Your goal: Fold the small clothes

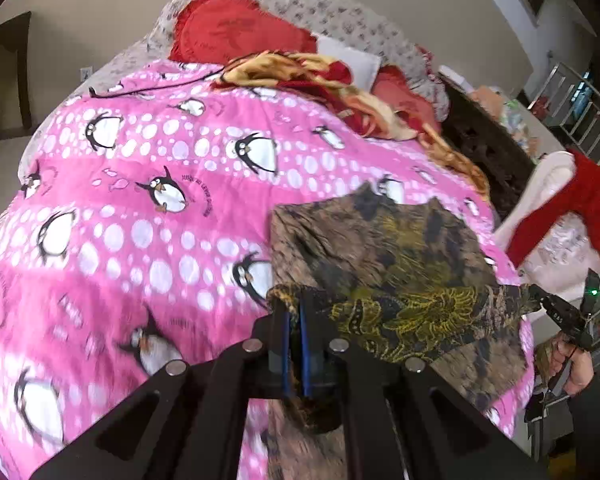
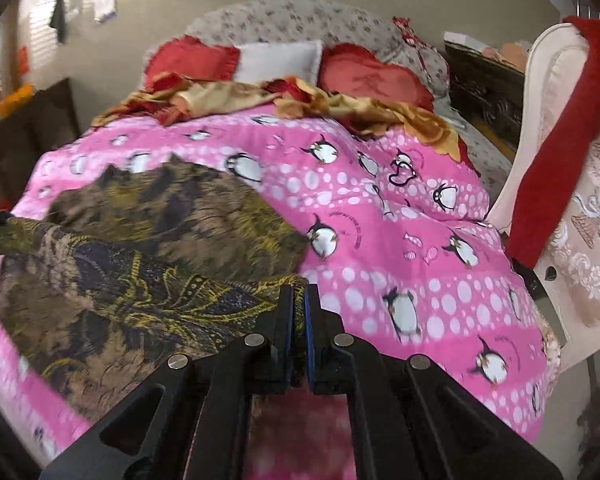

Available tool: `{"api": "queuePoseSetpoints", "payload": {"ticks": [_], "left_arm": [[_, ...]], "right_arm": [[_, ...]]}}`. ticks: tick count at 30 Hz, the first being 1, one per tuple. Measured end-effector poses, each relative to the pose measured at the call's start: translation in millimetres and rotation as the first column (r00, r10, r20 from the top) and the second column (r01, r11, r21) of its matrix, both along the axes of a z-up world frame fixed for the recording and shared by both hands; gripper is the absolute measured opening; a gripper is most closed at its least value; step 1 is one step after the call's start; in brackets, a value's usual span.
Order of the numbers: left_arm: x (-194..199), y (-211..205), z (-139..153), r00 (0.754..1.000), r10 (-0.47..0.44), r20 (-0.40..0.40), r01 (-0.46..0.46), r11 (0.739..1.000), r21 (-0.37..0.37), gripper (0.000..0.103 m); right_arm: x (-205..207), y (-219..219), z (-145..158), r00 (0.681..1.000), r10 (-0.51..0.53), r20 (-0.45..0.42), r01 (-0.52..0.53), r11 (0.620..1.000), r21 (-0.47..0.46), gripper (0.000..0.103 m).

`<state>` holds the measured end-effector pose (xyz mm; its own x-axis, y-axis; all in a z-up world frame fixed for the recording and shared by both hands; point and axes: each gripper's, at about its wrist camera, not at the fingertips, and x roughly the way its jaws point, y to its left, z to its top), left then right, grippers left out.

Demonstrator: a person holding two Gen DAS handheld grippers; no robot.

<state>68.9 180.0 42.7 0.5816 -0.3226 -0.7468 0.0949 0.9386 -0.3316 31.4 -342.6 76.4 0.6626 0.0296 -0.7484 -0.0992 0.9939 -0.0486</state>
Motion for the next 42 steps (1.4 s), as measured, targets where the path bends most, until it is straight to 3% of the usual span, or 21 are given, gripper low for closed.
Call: {"api": "queuePoseSetpoints", "payload": {"ticks": [2, 7, 12, 16, 29, 30, 35, 42], "left_arm": [[13.2, 0.9, -5.9, 0.999, 0.029, -0.014, -0.029, 0.999, 0.045, 0.004], [34.9, 1.4, -26.0, 0.997, 0.037, -0.066, -0.038, 0.999, -0.008, 0.004], [25.5, -16.6, -36.2, 0.998, -0.001, -0.059, 0.005, 0.997, 0.073, 0.004], [20.9, -7.8, -41.4, 0.997, 0.017, -0.076, -0.016, 1.000, 0.005, 0.004], [16.5, -6.2, -37.3, 0.997, 0.007, -0.074, -0.007, 1.000, -0.002, 0.004], [15.9, -6.5, -36.7, 0.997, 0.004, -0.072, -0.004, 1.000, -0.001, 0.004], [14.4, -5.5, -33.8, 0.998, -0.006, -0.063, 0.006, 1.000, 0.000, 0.004], [13.4, -4.7, -29.7, 0.999, -0.003, -0.051, 0.004, 1.000, 0.003, 0.004]], "right_arm": [[16.5, -0.8, -4.6, 0.999, -0.048, -0.001, 0.048, 0.998, -0.042, 0.000], [43.6, -30.5, -16.0, 0.988, -0.147, -0.049, 0.149, 0.988, 0.029, 0.000], [28.4, -13.5, 0.0, 1.000, -0.004, -0.017, 0.007, 0.979, 0.205, 0.000], [16.3, -3.2, -4.7, 0.995, 0.067, -0.069, -0.048, 0.966, 0.253, 0.006], [26.6, -11.0, -37.6, 0.984, 0.077, -0.162, -0.004, 0.912, 0.411, 0.005], [27.1, -11.9, -36.0, 0.984, 0.080, -0.157, -0.007, 0.908, 0.420, 0.000], [28.1, -23.7, -20.7, 0.992, 0.055, -0.116, 0.006, 0.879, 0.476, 0.000], [26.6, -22.5, -10.5, 0.997, 0.025, -0.075, 0.011, 0.893, 0.450, 0.000]]}}
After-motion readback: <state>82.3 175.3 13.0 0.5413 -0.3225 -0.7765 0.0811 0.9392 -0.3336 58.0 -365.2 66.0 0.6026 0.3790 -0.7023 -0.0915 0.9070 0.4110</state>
